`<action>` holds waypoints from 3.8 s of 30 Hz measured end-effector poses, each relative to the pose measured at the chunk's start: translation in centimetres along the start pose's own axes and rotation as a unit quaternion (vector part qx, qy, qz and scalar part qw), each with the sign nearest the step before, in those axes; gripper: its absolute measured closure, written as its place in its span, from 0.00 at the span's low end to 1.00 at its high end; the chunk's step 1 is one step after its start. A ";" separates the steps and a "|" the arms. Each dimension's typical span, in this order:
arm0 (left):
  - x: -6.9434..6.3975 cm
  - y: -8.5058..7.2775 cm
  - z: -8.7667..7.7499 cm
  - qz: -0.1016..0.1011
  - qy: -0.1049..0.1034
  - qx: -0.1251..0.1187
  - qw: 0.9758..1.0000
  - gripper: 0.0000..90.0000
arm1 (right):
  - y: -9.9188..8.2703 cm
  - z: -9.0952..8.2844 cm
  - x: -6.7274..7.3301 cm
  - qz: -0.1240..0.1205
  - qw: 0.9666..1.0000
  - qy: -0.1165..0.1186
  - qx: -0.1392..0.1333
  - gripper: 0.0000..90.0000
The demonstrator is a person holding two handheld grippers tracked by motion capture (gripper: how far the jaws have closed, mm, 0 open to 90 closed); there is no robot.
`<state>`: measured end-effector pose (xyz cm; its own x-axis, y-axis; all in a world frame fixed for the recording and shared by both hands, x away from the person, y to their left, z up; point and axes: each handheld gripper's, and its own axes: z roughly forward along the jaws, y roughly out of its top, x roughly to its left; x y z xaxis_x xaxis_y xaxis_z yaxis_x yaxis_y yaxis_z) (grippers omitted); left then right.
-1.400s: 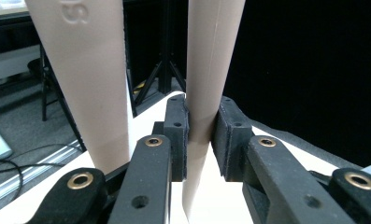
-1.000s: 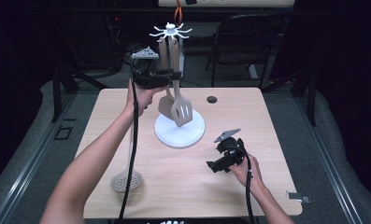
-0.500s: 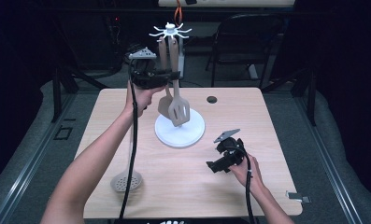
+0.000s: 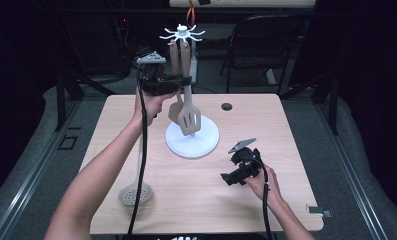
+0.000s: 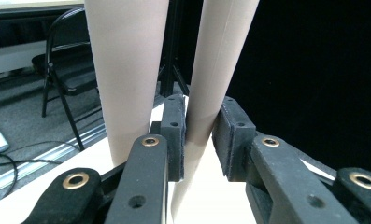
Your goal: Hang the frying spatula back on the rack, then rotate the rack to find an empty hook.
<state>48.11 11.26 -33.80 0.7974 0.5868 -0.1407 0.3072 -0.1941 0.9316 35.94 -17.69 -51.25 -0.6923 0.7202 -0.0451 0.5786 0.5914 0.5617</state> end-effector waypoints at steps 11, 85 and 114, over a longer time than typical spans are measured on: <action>-0.2 -0.2 -0.2 -0.002 0.000 0.004 1.000 0.80 | 0.0 0.0 0.0 -0.006 1.000 -0.003 0.003 0.03; 1.5 7.3 -6.0 0.068 0.141 -0.057 0.986 1.00 | 0.0 0.7 0.4 -0.020 1.000 0.008 0.015 0.05; 0.7 5.3 -7.5 0.087 0.118 -0.061 0.987 1.00 | 0.1 0.7 0.5 -0.023 0.999 0.007 0.022 0.06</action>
<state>46.39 16.56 -26.44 0.6846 0.7229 0.0930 0.1010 -0.2204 0.9702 35.91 -17.03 -51.82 -0.7245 0.6868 -0.0581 0.5643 0.6396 0.5220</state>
